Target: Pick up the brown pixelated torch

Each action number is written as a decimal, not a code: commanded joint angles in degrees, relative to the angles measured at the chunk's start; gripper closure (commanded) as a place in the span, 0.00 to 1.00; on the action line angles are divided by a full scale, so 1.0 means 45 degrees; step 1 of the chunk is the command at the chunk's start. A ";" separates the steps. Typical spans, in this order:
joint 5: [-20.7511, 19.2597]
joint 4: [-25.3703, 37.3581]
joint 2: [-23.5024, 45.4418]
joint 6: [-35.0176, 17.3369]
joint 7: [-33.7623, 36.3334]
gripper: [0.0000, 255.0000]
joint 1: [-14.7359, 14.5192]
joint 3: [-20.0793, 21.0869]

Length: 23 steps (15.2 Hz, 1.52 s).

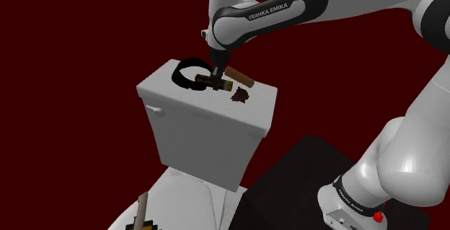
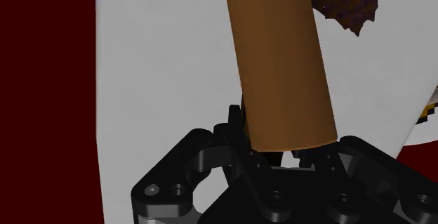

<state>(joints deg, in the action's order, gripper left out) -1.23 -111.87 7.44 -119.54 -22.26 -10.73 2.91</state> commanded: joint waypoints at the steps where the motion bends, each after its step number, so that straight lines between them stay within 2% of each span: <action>1: -0.0030 -0.0042 0.0053 -0.0048 0.0002 1.00 0.0033 -0.0043; 8: -0.0033 0.0007 0.0080 -0.0025 0.0021 1.00 0.0025 -0.0031; 23: 0.0024 0.1785 -0.0573 0.2405 -0.0043 1.00 0.0029 -0.0022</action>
<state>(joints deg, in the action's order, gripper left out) -1.13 -104.68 4.95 -109.66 -22.45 -10.59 2.80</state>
